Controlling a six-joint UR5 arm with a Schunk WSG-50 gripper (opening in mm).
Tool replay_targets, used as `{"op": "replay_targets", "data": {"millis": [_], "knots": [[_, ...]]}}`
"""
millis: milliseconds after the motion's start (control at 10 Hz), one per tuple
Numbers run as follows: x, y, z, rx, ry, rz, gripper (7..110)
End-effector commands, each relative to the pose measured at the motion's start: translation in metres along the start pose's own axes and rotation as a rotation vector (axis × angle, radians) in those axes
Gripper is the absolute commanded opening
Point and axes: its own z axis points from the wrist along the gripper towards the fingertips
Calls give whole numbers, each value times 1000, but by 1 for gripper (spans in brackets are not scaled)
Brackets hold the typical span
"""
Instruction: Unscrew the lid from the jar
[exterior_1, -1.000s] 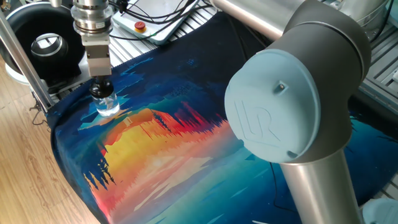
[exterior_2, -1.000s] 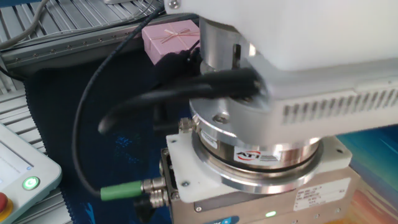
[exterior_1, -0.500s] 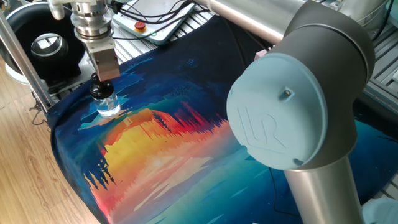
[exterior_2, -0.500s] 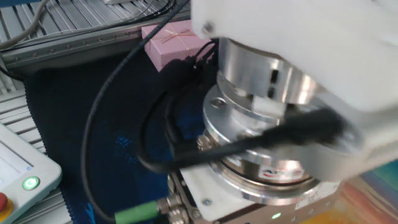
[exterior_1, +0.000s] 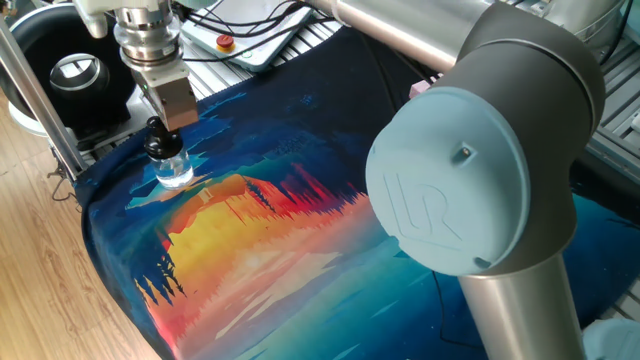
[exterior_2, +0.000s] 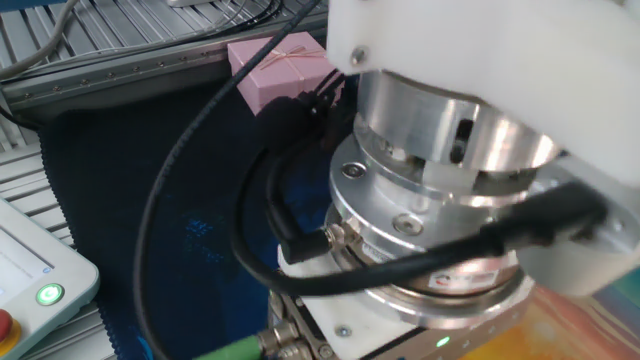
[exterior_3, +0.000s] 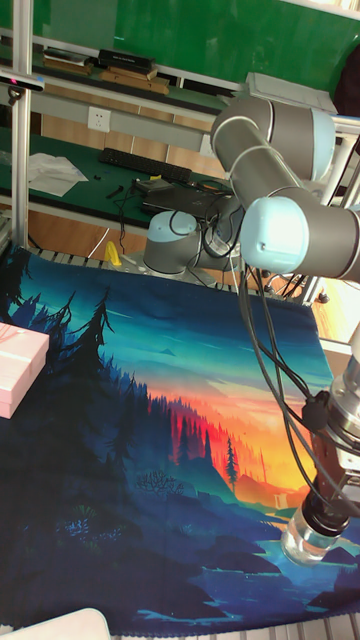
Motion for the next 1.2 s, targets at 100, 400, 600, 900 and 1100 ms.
{"op": "replay_targets", "data": {"millis": [100, 400, 600, 900, 1100], "knots": [[14, -4, -21, 3, -9, 57, 22], [60, 6, -41, -32, 95, 371, 22], [66, -1, -52, -55, 29, 530, 22], [96, 5, -58, -17, 106, 765, 22], [89, 3, -55, -25, 58, 822, 22]]}}
